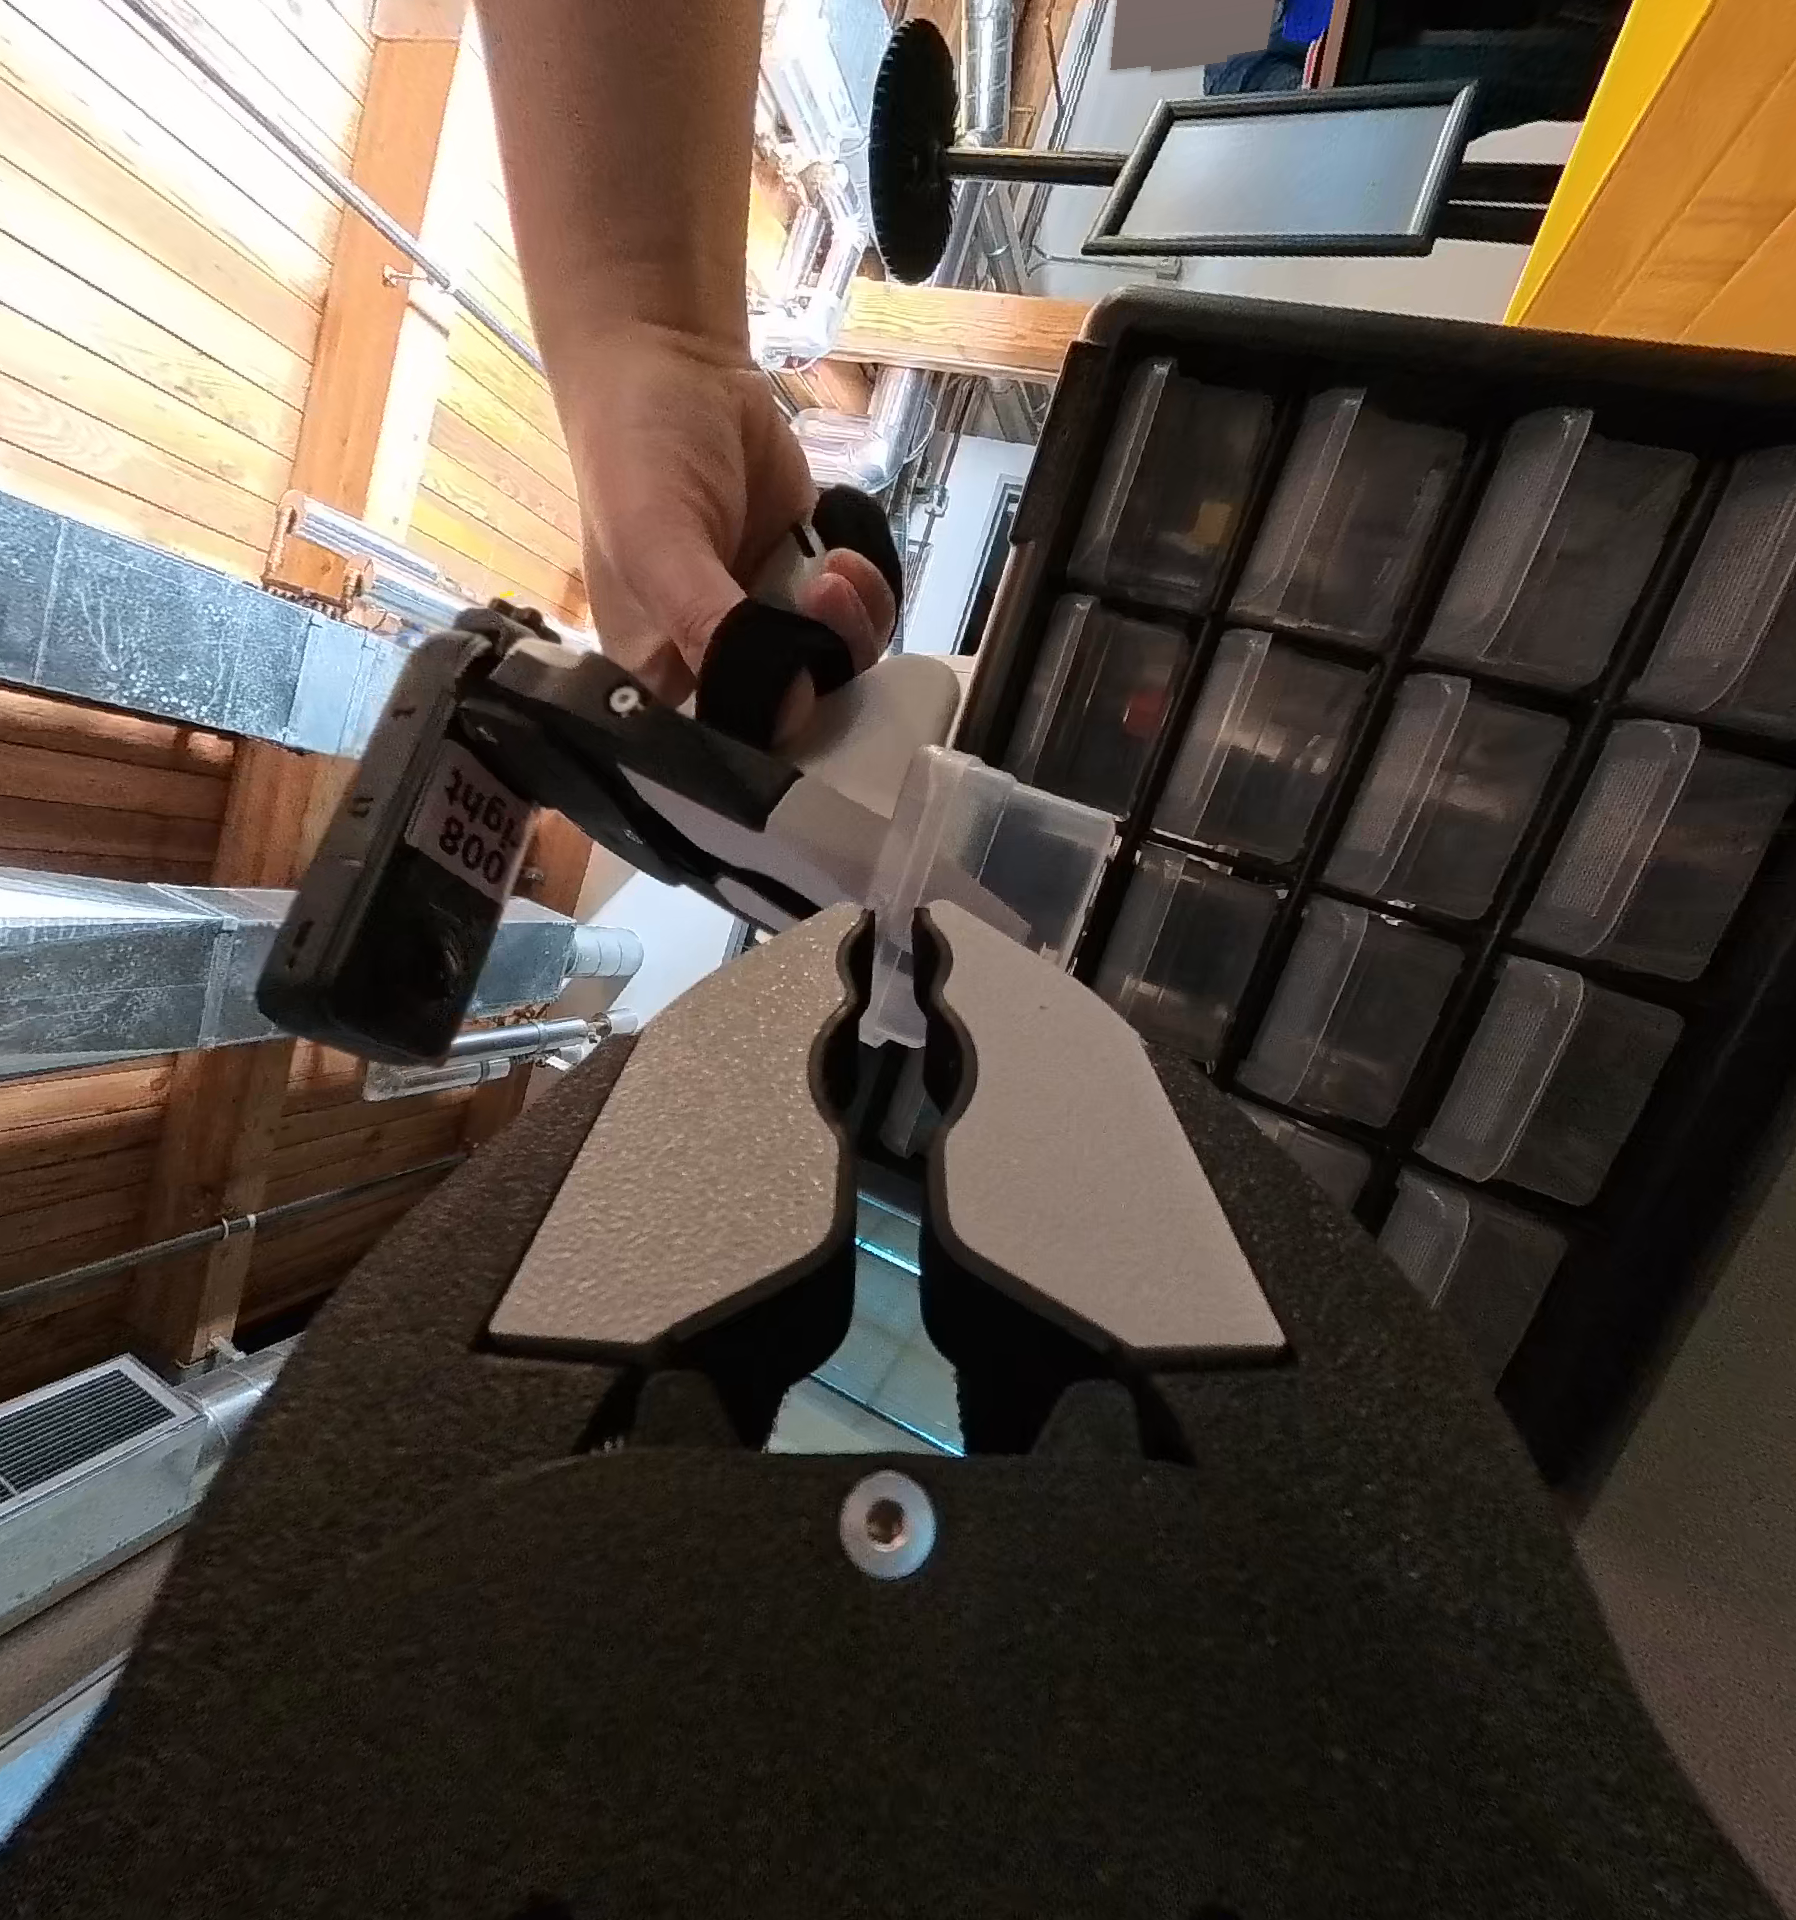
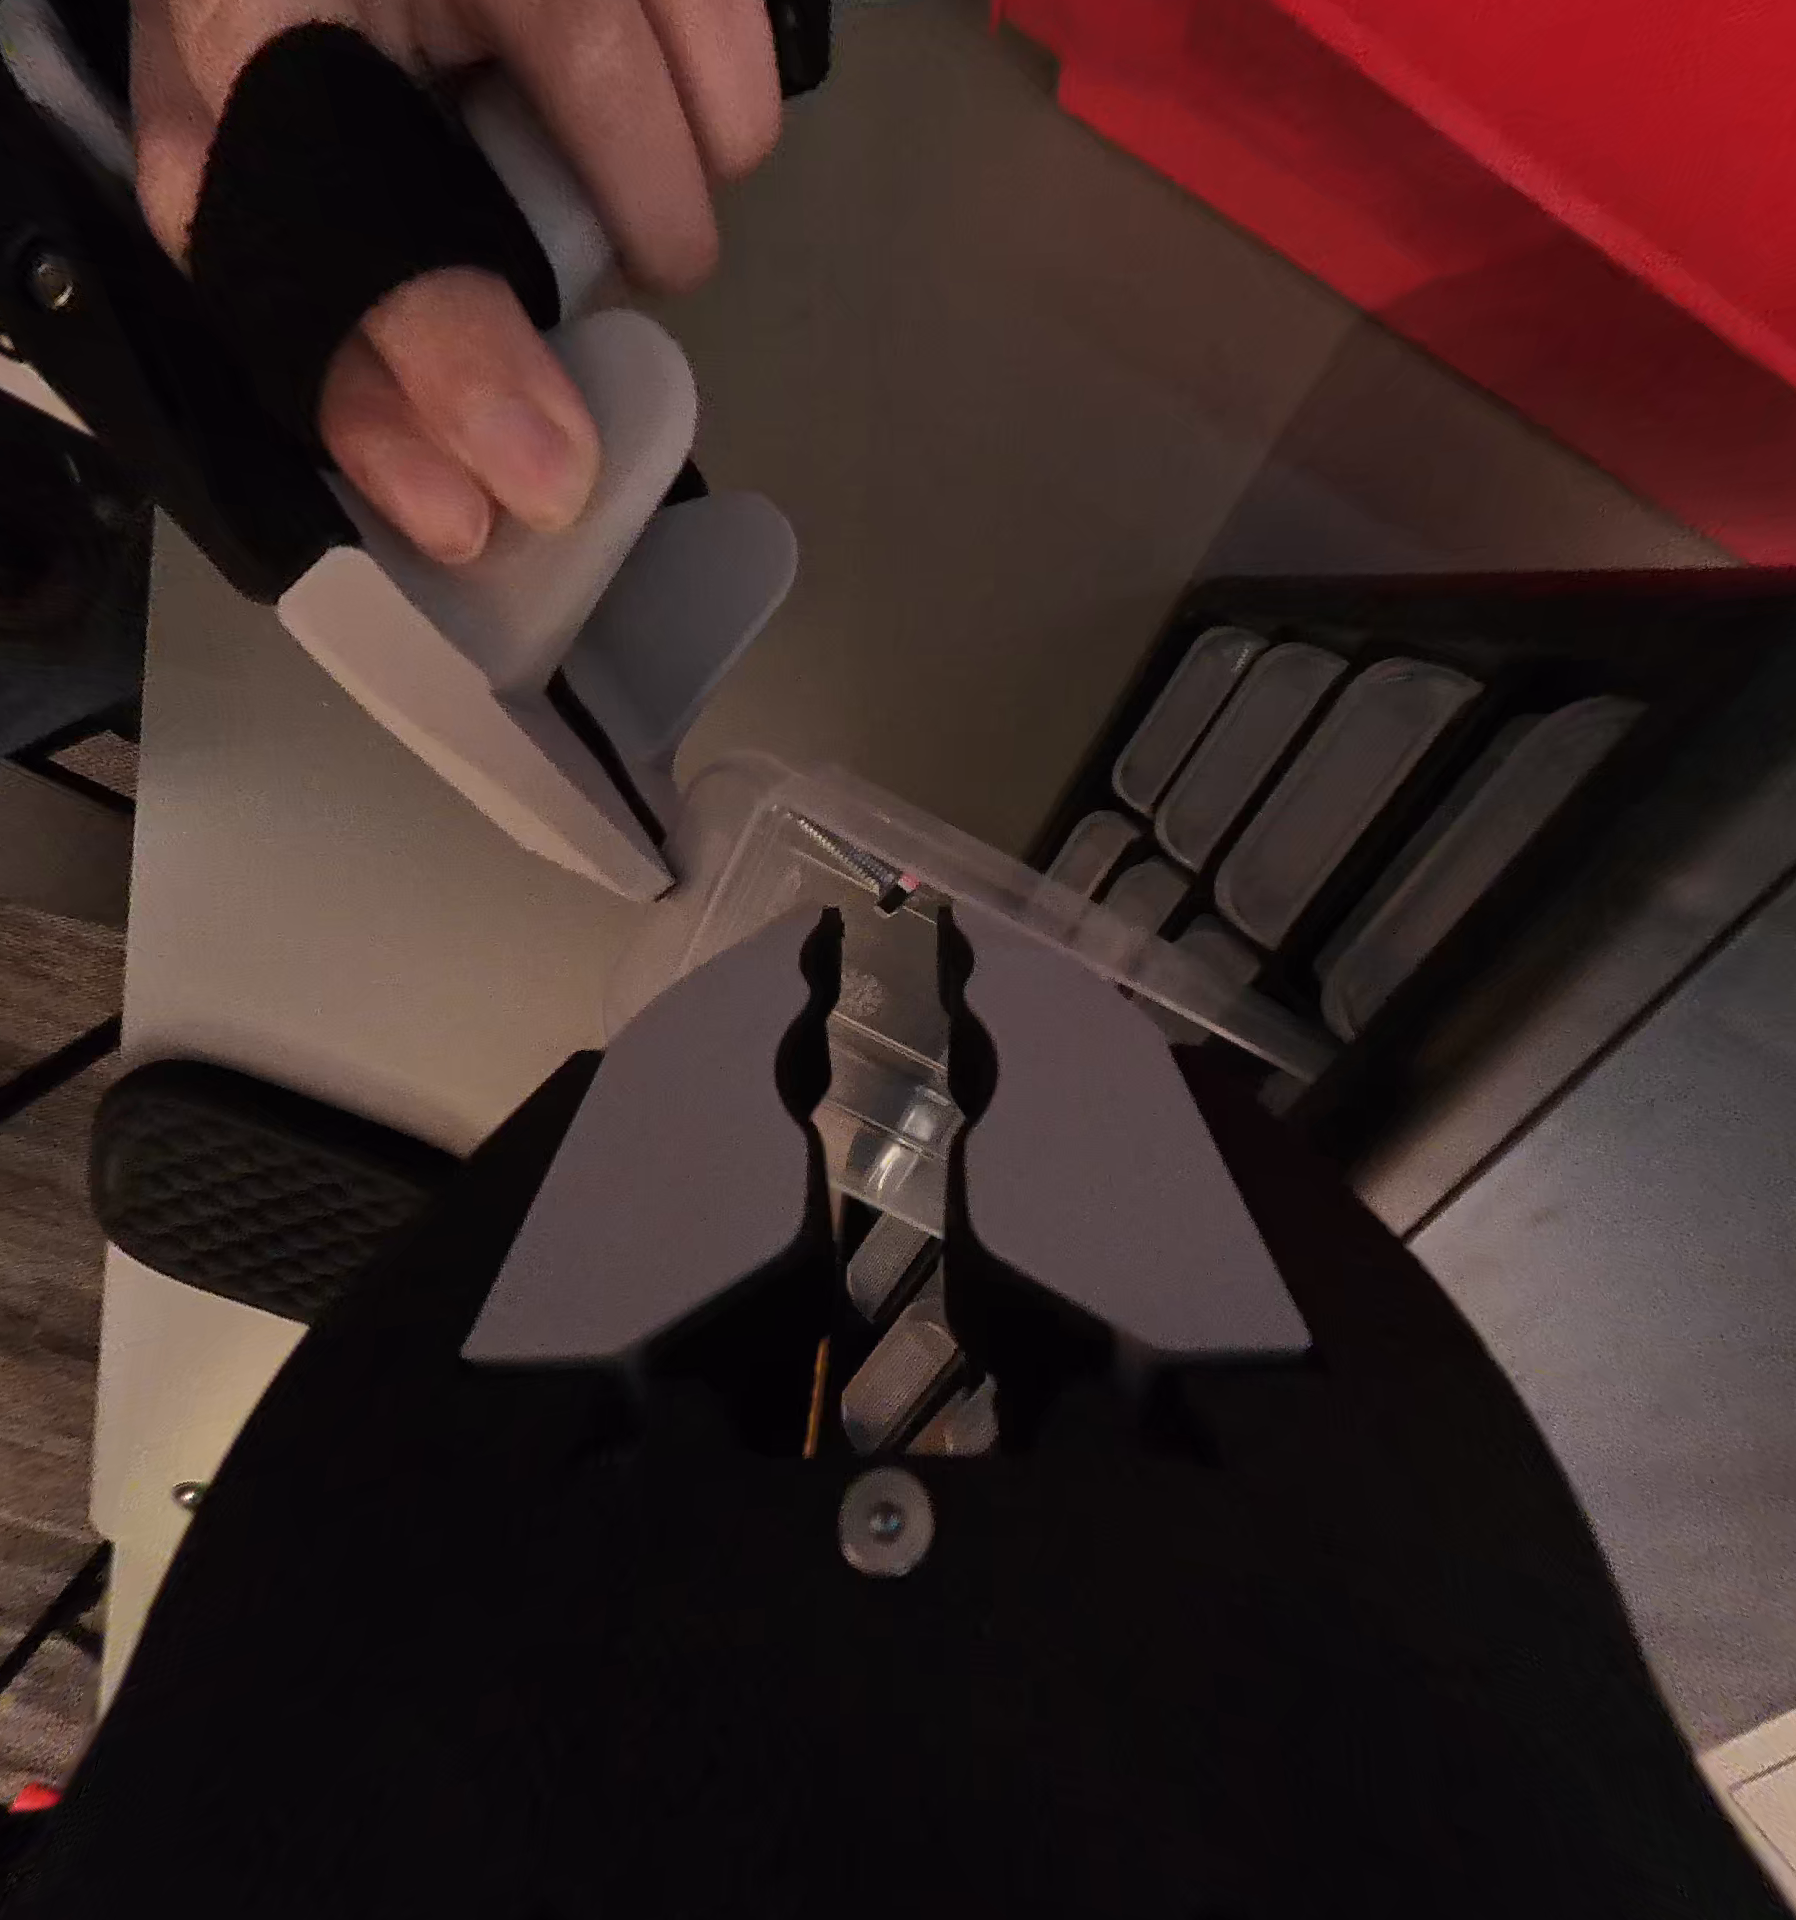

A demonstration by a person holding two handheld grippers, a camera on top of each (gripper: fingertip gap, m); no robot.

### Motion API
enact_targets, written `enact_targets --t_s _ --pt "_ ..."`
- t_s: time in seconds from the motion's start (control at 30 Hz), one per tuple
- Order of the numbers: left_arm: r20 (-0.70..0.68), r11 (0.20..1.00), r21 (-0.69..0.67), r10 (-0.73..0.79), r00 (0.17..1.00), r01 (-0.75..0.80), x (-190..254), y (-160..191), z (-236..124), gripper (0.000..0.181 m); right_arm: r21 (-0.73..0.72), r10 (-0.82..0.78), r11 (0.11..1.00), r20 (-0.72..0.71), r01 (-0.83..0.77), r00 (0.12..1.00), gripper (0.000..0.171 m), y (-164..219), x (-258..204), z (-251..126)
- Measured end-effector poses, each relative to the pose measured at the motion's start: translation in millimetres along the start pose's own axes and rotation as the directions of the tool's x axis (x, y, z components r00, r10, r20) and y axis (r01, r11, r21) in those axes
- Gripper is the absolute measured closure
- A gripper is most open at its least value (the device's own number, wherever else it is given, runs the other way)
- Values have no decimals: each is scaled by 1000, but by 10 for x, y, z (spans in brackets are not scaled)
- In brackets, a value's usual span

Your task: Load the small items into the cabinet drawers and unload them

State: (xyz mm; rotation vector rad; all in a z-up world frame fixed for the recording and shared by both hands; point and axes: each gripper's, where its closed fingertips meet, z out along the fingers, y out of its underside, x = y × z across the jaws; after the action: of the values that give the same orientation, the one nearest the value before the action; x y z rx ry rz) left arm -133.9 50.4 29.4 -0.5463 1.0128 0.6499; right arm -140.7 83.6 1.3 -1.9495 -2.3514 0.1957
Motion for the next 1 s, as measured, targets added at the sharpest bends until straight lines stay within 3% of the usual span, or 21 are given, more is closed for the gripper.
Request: enact_targets --t_s 0.4,0.8,1.0 --pt "-4 1000 -2 -2 1000 2 -4 2 1 175 -44 133 990 -10 -134 991 161 -10 38 23" --pt "-7 1000 0 -9 1000 9 -2 5 2 175 -143 142 977 -111 -157 984 166 149 146 -24" --pt "-9 1000 0 -14 1000 14 0 8 2 175 -125 169 974 -139 -186 976 166 196 168 -96"
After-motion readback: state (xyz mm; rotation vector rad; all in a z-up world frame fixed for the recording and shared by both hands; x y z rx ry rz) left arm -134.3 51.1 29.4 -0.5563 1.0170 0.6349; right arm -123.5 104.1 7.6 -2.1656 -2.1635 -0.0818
